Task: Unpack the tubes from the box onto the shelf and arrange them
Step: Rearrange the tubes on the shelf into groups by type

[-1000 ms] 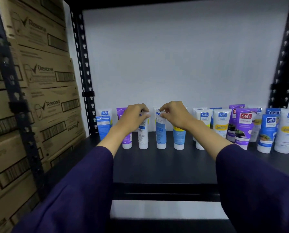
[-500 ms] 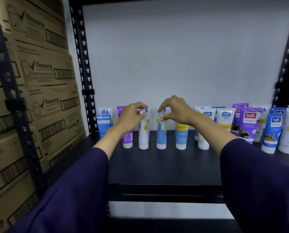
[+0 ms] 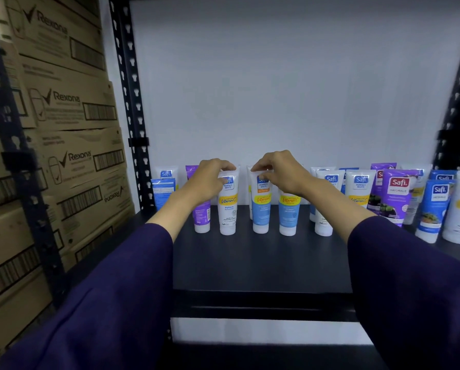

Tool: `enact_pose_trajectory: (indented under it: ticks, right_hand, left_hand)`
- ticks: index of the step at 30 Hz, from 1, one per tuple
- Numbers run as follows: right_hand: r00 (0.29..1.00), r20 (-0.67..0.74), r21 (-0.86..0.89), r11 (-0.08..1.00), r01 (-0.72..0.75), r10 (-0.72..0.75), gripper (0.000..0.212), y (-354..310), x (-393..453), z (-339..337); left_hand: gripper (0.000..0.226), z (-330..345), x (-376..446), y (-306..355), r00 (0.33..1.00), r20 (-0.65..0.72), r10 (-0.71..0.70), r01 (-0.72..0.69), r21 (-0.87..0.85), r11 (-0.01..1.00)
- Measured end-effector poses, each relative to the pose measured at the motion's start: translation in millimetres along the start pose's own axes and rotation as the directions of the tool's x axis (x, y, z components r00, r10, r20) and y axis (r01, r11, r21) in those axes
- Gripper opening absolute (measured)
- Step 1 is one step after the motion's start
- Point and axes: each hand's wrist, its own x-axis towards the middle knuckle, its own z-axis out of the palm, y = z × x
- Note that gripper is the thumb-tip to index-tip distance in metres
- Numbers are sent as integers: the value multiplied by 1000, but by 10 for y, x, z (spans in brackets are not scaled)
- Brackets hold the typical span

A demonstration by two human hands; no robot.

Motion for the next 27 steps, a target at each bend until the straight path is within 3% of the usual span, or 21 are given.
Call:
enact_pose_trajectory:
  ticks: [9,27]
  right_hand:
    - [997,-22,160,985,-69,74,19,-13,81,1]
    - [998,-11,142,988,-65,67,20,-61,130,45]
  left_hand:
    - [38,-6,39,-1,998,7,58,-58,40,998]
    - [36,-26,41,-54,995,13,102,-103,88,991]
